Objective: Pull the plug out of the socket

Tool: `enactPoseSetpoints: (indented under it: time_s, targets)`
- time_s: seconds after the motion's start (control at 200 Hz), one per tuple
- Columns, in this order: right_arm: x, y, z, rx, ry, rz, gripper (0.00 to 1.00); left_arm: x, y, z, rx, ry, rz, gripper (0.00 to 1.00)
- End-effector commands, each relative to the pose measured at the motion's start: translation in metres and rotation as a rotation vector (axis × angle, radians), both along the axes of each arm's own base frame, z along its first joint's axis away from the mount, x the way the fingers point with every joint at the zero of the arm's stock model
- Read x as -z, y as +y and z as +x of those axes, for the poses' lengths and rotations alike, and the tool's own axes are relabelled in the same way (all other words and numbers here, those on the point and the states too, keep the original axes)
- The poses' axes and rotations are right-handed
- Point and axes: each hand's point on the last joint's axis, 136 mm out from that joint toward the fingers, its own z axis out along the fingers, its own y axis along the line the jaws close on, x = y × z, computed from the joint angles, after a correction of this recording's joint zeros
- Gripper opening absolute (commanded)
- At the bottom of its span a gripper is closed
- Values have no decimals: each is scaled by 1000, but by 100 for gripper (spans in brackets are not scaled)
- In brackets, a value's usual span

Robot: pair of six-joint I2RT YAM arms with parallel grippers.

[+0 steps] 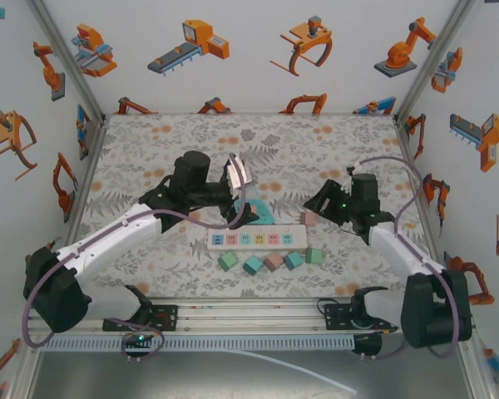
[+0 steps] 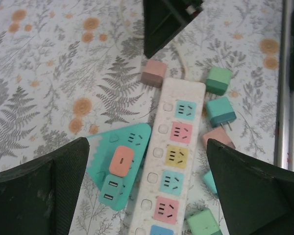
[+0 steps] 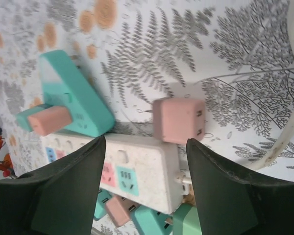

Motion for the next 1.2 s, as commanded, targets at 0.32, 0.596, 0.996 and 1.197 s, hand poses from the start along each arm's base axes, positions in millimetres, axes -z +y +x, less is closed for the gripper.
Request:
enactPoseSetpoints:
  time_s: [0.32,0.596,0.996,1.197]
  targets:
    - [-139,120,-55,-645,-881,-438,65,39,44,125,-526,380,-52,97]
    - [-93,183,-101,-1174,-1163,-678,75,89,51,146,-626,607,28,99]
    - [-14,214,-49,-1301,-989,-797,71,169,56,156,-751,854,205,85]
    - [5,232,-35,-1317,-953,-739,66,182,58,149,-721,880,301,80]
